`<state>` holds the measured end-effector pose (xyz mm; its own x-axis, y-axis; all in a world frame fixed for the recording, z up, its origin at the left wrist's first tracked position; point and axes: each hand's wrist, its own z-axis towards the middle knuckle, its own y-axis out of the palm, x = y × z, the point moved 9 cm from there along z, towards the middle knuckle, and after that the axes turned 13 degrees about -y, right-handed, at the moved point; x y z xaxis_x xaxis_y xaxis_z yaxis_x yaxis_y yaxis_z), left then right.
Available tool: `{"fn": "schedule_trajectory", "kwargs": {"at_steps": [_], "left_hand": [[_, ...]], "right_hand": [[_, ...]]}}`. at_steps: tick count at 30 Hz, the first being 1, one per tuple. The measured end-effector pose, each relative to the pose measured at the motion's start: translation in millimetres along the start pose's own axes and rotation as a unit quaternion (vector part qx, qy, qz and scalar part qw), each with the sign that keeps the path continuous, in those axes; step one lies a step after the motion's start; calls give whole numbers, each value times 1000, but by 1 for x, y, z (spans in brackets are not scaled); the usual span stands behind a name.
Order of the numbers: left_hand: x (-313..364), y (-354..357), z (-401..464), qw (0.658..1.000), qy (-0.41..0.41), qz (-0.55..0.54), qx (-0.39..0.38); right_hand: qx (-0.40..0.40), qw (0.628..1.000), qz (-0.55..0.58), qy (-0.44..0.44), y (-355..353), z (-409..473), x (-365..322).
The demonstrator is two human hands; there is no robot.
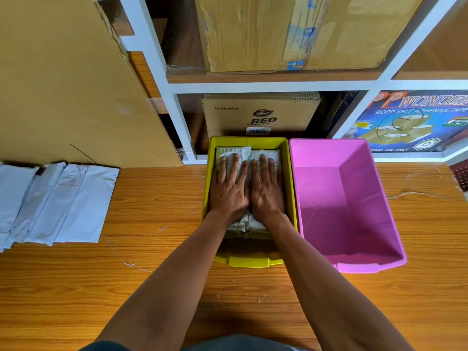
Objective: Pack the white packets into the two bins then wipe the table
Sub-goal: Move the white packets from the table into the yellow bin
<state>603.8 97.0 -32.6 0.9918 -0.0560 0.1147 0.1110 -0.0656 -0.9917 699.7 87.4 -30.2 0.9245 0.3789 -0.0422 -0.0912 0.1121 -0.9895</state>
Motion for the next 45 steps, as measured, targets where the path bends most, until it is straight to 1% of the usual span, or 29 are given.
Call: {"fn": "schedule_trajectory", "kwargs": {"at_steps": [1, 4, 5, 7, 10, 12, 15, 17, 19, 22, 26, 28, 34, 36, 41, 45], "left_hand": [[0, 0, 1, 1000, -2, 7, -8], [2, -3, 4, 998, -11, 16, -52], [3, -6, 5, 998, -14, 7, -65], [6, -16, 4, 997, -16, -18, -71], [4, -41, -7, 999, -22, -28, -25], [0, -63, -18, 998, -38, -55, 11], [-12, -94, -37, 990, -60, -111, 70], [-26, -107, -50, 983, -76, -125, 112], [-46, -111, -65, 977, -101, -128, 134], [-82, -105, -87, 974, -138, -119, 132], [-131, -92, -111, 969, -182, -114, 122], [-150, -89, -120, 965, -201, -120, 118], [-208, -95, -152, 964, -203, -124, 121], [-234, -98, -164, 963, -197, -126, 131], [-326, -101, -196, 968, -185, -111, 125], [-406, -102, -219, 965, -204, -113, 124]], "right_hand": [[-9, 1000, 1, 6, -2, 1, 0], [-74, 997, -3, -3, 3, 2, -2], [-88, 996, 12, 7, 6, 4, 1], [-89, 994, 57, 39, 7, 5, 10], [-63, 992, 96, 54, -13, -4, 8], [-31, 989, 131, 65, -36, -11, 1], [15, 986, 156, 63, -66, -17, -16], [37, 983, 169, 56, -75, -14, -29], [67, 981, 177, 42, -86, -11, -45], [104, 979, 177, 15, -99, -8, -74], [106, 974, 200, -1, -100, -13, -114], [109, 975, 195, -10, -99, -18, -134], [112, 977, 180, -13, -91, -11, -191], [101, 980, 170, -14, -84, -6, -217], [50, 983, 175, -25, -58, 5, -312], [17, 981, 189, -31, -36, 17, -384]]}}
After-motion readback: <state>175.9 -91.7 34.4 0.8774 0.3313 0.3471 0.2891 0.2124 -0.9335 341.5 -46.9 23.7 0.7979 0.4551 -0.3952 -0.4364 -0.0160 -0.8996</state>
